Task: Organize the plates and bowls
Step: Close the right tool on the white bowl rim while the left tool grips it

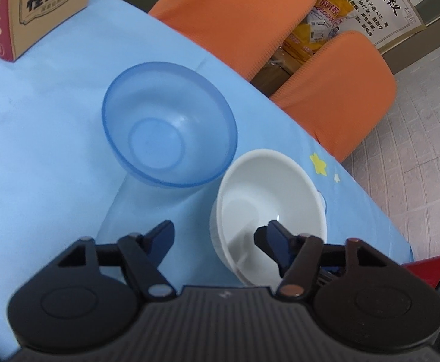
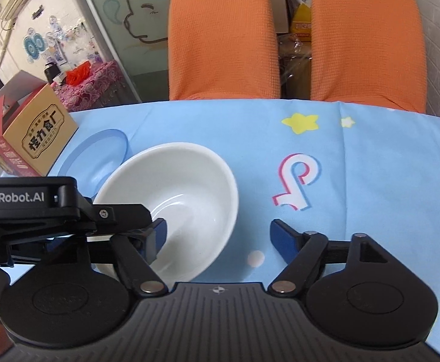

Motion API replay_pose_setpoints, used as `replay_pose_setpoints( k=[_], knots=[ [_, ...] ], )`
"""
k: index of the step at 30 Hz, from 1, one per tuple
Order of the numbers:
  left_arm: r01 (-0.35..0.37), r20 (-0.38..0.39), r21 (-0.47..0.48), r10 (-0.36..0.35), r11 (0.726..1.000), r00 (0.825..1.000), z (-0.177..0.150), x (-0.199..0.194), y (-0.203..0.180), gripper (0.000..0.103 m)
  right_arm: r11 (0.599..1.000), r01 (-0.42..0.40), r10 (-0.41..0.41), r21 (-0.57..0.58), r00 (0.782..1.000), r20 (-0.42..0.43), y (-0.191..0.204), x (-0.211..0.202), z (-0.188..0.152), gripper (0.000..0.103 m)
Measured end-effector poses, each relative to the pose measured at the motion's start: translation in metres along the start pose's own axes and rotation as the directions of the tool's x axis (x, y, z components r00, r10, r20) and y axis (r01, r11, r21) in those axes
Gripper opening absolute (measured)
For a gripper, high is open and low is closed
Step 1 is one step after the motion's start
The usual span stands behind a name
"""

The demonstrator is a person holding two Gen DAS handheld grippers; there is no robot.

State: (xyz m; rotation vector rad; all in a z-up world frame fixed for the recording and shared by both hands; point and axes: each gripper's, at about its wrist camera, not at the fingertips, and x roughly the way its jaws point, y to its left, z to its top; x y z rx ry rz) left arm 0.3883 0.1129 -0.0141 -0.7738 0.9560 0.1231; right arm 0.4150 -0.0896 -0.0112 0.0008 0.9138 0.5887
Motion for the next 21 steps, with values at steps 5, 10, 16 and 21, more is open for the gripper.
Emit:
replay_pose_setpoints(
  k=[5,10,16,21],
  knots=[
    [0.013,-0.023,0.042,-0.012,0.999,1.000,-0.004,0.002,-0.002,0.018,0.997,-0.005,0.005,-0.078,1.000,-0.006,0.011,-0.002,-0.003,0.059],
    [0.024,0.011,0.119,-0.026,0.993,1.000,-0.013,-0.019,-0.012,0.018,0.992,0.014,-0.012,-0.128,1.000,0.014,0.019,-0.013,-0.005,0.059],
    [0.044,0.050,0.193,-0.055,0.980,0.997,-0.033,-0.058,-0.027,0.018,0.986,0.051,-0.042,-0.156,0.997,0.063,0.029,-0.043,-0.006,0.060],
    [0.067,0.063,0.243,-0.085,0.968,0.994,-0.061,-0.091,-0.035,0.018,0.984,0.080,-0.060,-0.161,0.990,0.125,0.040,-0.078,-0.019,0.062]
  ],
)
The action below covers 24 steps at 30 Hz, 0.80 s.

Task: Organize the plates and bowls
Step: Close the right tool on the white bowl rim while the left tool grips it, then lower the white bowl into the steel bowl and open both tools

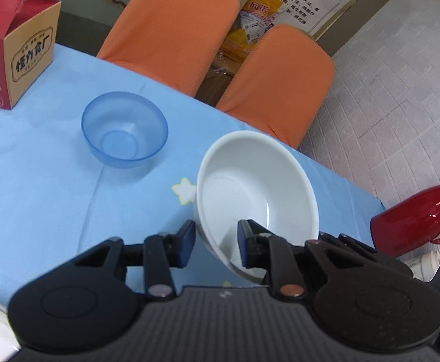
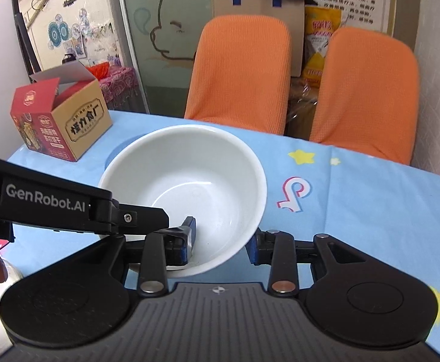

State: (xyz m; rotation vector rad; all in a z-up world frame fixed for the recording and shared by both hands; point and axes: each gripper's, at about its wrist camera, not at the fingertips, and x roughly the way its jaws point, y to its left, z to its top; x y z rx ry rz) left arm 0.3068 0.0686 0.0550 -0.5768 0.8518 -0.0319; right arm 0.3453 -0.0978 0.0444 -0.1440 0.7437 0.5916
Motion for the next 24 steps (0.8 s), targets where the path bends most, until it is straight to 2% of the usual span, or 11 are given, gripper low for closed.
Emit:
replay_pose_setpoints(
  k=[6,13,18,24],
  knots=[
    [0.035,-0.019,0.046,-0.034,0.998,0.999,-0.034,-0.023,-0.017,0.018,0.999,0.037,-0.037,0.015,0.999,0.033,0.008,-0.042,-0.025,0.064],
    [0.071,-0.069,0.092,-0.065,0.993,0.996,-0.099,-0.042,-0.030,0.018,0.995,0.089,-0.090,0.041,0.996,0.026,0.019,-0.085,-0.077,0.067],
    [0.084,-0.117,0.115,-0.071,0.990,0.991,-0.137,-0.048,-0.032,0.018,0.991,0.121,-0.122,0.058,0.992,0.015,0.027,-0.103,-0.114,0.073],
    [0.084,-0.153,0.126,-0.064,0.989,0.986,-0.164,-0.050,-0.028,0.018,0.988,0.121,-0.122,0.091,0.992,0.003,0.035,-0.110,-0.145,0.080]
  ],
)
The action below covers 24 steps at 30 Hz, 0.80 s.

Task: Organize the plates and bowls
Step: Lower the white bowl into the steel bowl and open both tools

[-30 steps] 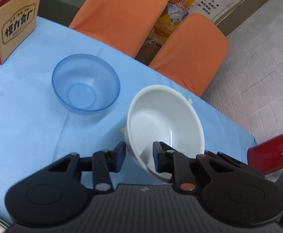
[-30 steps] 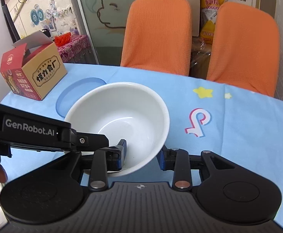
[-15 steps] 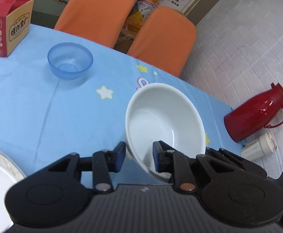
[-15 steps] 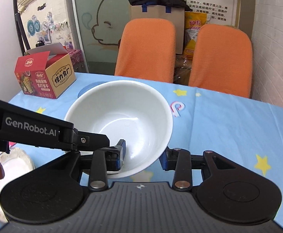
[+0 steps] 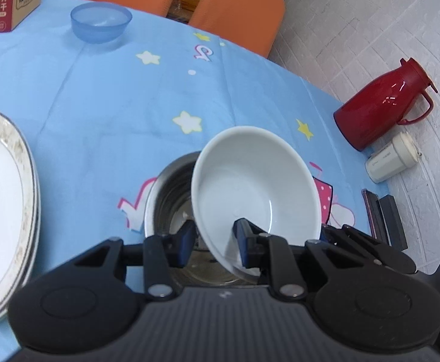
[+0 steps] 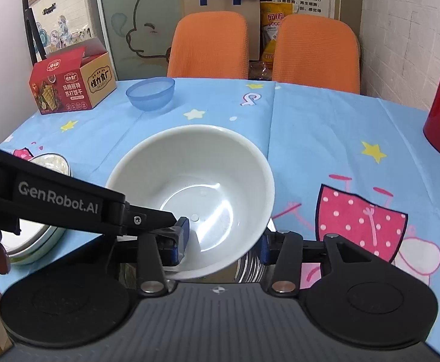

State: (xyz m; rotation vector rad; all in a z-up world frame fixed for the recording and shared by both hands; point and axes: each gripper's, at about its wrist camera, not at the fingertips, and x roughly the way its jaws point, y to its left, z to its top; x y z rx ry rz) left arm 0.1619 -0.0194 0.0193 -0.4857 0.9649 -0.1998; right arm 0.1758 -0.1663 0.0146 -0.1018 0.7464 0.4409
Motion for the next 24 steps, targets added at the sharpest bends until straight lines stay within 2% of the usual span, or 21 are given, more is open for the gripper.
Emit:
replay_pose_setpoints(
  k=[12,14,15,16,19,21,24],
  knots=[
    [-0.011,-0.013,0.017,0.011,1.000,1.000,-0.001,0.011,0.004,0.020,0.999,-0.035,0.035,0.036,0.999,-0.001,-0.004,0.005,-0.021,0.078],
    [-0.019,-0.003,0.035,0.019,0.999,1.000,0.001,0.009,0.005,0.030,0.997,-0.049,0.048,0.058,0.999,0.005,-0.008,0.003,-0.022,0.078],
    [-0.026,0.003,0.040,0.025,0.999,1.000,0.001,0.006,0.005,0.046,0.996,-0.057,0.056,0.070,0.998,0.010,-0.010,0.002,-0.023,0.079],
    [-0.011,0.009,0.042,0.011,0.999,1.000,0.003,0.003,0.006,0.056,0.995,-0.060,0.059,0.080,0.998,0.016,-0.011,0.001,-0.024,0.079],
    [0.026,0.010,0.044,-0.027,0.999,1.000,0.005,-0.006,0.008,0.065,0.991,-0.066,0.061,0.117,0.997,0.043,-0.016,-0.006,-0.025,0.078],
    [0.034,0.017,0.047,-0.035,0.998,0.999,0.006,-0.012,0.009,0.066,0.986,-0.089,0.081,0.142,0.995,0.060,-0.020,-0.011,-0.025,0.087],
    [0.010,0.049,0.069,-0.013,0.998,0.999,0.007,-0.021,0.010,0.067,0.980,-0.103,0.090,0.170,0.993,0.080,-0.023,-0.016,-0.025,0.094]
  ],
)
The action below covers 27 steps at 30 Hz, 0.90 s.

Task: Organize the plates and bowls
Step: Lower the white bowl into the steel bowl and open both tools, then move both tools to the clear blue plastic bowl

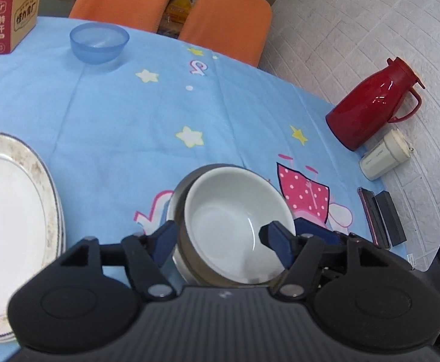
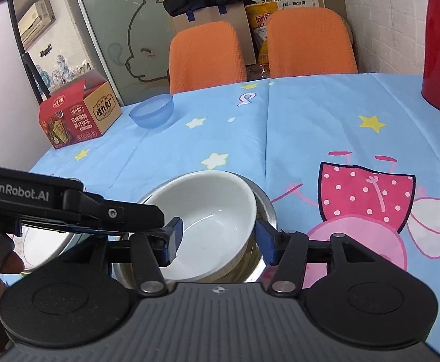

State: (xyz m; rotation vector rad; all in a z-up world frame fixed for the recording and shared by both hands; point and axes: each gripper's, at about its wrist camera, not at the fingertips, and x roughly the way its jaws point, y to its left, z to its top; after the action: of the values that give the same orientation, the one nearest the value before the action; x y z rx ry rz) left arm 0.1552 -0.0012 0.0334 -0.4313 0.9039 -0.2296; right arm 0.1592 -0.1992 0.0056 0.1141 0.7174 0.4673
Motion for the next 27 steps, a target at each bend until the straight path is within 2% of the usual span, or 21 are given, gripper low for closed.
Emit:
replay_pose_setpoints(
  k=[4,17,27],
  knots=[
    [-0.006,0.006,-0.011,0.006,1.000,1.000,0.003,-0.003,0.007,0.068,1.000,0.022,-0.022,-0.014,0.999,0.031,0.004,-0.005,0.001,0.103],
    [-0.060,0.043,-0.011,0.060,0.998,0.997,0.013,-0.015,0.028,0.068,0.999,0.030,-0.028,-0.046,0.998,0.052,0.014,-0.005,0.014,0.103],
    [-0.129,0.101,0.018,0.127,0.991,0.987,0.041,-0.035,0.048,0.069,0.998,0.007,-0.005,-0.062,0.999,0.033,0.029,0.011,0.037,0.103]
  ],
)
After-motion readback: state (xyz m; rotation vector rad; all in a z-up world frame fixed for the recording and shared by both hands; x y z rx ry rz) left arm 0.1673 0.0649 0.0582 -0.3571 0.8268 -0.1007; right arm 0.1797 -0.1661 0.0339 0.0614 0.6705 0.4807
